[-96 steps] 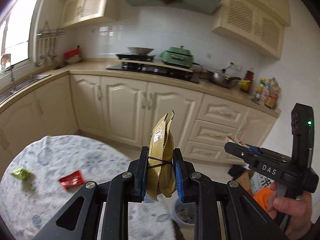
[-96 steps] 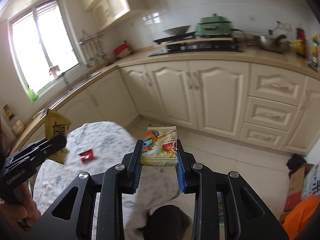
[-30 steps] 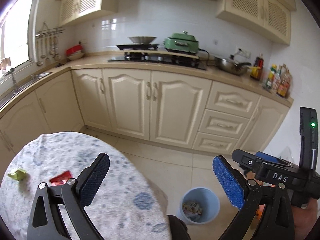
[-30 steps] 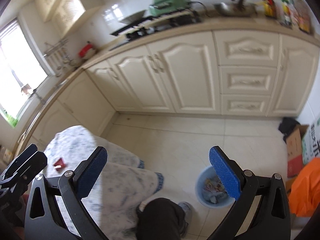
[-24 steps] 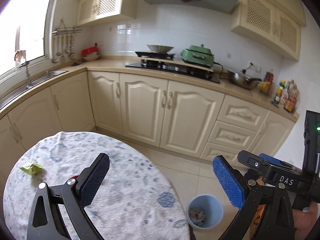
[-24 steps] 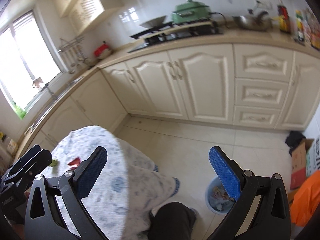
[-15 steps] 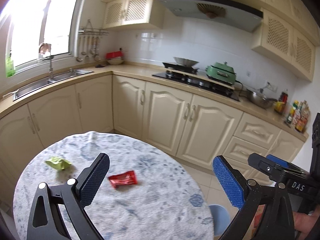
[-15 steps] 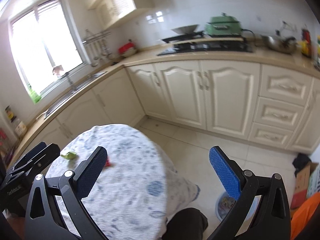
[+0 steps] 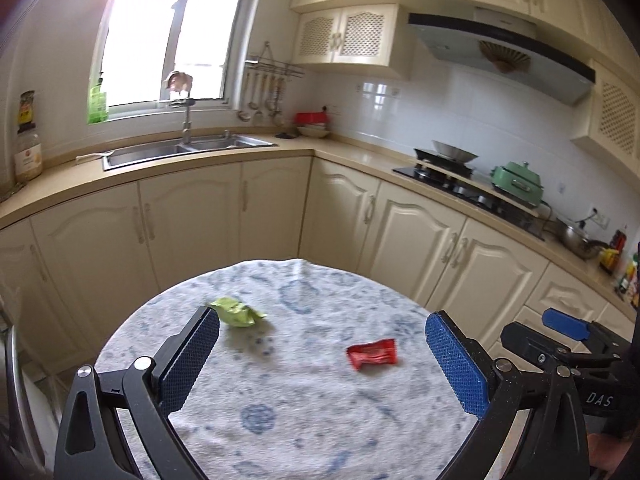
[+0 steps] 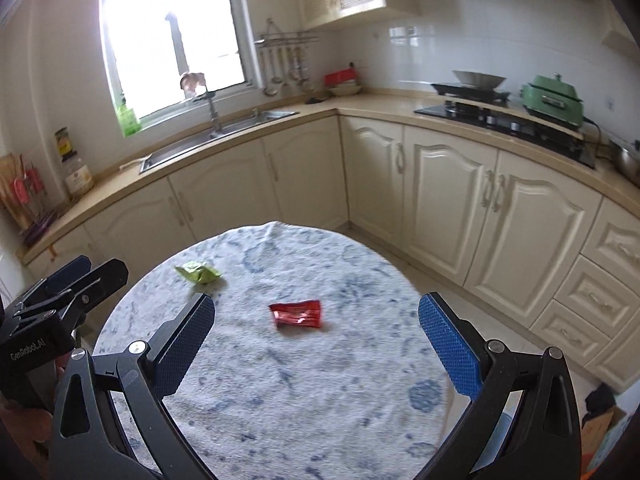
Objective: Collect trash
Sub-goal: 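Move both tools from the bin back toward the table, then grasp the red wrapper with the right tool while the left tool grasps the green packet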
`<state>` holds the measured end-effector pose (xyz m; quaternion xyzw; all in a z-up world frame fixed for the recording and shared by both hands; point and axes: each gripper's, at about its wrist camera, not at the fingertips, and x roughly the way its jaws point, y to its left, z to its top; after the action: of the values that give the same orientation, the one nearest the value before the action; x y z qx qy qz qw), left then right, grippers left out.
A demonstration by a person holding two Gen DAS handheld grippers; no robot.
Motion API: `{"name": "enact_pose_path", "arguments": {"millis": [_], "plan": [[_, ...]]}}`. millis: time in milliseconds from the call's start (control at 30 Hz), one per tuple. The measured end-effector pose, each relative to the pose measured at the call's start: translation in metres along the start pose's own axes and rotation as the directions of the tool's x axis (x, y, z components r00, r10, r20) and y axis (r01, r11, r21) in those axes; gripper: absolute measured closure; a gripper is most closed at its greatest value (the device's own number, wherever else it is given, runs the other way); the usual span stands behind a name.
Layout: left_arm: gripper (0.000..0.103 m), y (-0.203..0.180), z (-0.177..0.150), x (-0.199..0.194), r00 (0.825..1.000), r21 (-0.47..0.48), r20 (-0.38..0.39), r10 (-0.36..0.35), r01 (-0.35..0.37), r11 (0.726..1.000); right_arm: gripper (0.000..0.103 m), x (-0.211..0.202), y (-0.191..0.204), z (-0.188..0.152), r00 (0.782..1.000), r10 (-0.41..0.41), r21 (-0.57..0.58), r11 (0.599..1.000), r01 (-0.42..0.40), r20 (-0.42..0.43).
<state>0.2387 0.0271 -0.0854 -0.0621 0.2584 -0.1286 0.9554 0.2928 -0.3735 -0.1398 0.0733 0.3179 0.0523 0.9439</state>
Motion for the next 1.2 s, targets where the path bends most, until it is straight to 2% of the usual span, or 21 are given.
{"name": "enact_pose_path", "arguments": {"millis": [167, 367, 733, 800, 933, 1133, 1200], "plan": [[0.001, 0.027, -0.001, 0.009, 0.999, -0.032, -0.027, 0.043, -0.044, 0.999, 0.000, 0.031, 0.020, -0.003, 0.998, 0.018, -0.027, 0.999, -0.020, -0.055], [0.001, 0.058, 0.002, 0.040, 0.994, -0.064, -0.075, 0.073, -0.078, 0.995, 0.000, 0.077, 0.032, -0.013, 0.990, 0.023, -0.041, 0.999, -0.029, -0.141], [0.001, 0.081, 0.003, 0.129, 0.978, -0.064, -0.181, 0.107, -0.120, 0.991, 0.002, 0.178, 0.023, -0.032, 0.950, -0.007, -0.009, 1.000, 0.004, -0.312], [0.001, 0.083, 0.003, 0.148, 0.973, -0.064, -0.203, 0.109, -0.125, 0.990, 0.005, 0.194, 0.019, -0.034, 0.942, -0.020, -0.010, 1.000, 0.017, -0.336], [0.001, 0.084, 0.005, 0.186, 0.965, -0.056, -0.232, 0.121, -0.137, 0.989, 0.021, 0.217, 0.011, -0.039, 0.924, -0.022, -0.010, 1.000, 0.020, -0.381], [0.001, 0.079, 0.010, 0.240, 0.955, -0.012, -0.259, 0.143, -0.151, 0.988, 0.046, 0.221, 0.019, -0.038, 0.931, -0.072, -0.114, 0.993, 0.033, -0.357], [0.001, 0.079, 0.013, 0.259, 0.950, 0.010, -0.268, 0.158, -0.161, 0.987, 0.048, 0.221, 0.020, -0.039, 0.932, -0.066, -0.121, 0.992, 0.024, -0.355]]}}
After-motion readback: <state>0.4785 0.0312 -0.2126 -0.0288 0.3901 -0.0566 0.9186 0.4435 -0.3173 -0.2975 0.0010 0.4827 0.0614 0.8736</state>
